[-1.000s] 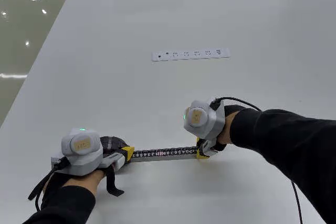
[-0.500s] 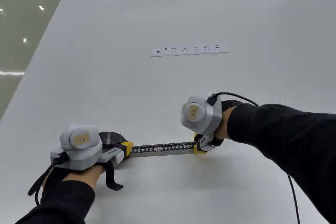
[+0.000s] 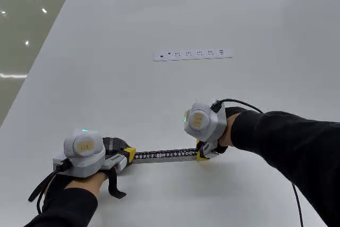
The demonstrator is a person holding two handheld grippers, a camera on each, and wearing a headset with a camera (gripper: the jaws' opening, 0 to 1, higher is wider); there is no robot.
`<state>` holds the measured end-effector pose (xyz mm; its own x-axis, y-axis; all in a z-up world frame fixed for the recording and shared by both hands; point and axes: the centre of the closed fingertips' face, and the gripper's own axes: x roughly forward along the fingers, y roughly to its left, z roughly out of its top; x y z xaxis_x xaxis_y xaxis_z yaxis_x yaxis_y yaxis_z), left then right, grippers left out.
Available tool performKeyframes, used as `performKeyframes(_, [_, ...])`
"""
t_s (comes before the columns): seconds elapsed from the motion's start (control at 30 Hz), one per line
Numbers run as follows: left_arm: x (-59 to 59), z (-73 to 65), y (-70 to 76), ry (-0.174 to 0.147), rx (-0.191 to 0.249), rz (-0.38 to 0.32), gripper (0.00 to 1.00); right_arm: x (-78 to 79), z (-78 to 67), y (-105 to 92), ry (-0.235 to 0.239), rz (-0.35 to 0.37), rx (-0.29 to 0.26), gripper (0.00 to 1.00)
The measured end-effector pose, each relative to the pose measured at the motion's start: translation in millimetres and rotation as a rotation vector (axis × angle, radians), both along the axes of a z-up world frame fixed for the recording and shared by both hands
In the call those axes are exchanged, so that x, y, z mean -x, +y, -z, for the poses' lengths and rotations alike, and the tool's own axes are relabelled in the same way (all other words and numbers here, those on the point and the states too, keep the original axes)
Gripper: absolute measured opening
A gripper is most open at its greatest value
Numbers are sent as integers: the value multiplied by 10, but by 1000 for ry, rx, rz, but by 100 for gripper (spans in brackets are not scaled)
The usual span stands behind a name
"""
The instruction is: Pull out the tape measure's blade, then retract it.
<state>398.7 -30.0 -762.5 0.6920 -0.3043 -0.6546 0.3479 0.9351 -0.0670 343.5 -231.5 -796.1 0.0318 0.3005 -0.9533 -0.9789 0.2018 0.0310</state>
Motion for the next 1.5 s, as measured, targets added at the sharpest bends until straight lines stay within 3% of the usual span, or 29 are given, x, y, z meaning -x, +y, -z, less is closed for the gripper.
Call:
performKeyframes(0.13, [0, 1, 0, 3, -1, 0, 59, -6, 5, 9, 14, 34, -5, 9])
performKeyframes(0.77, [12, 3, -3, 1, -1, -1, 59, 2, 14, 62, 17, 29, 3, 9])
performKeyframes(1.5, [9, 3, -1, 23, 42, 8, 59, -4, 8, 103, 29, 35, -29, 9])
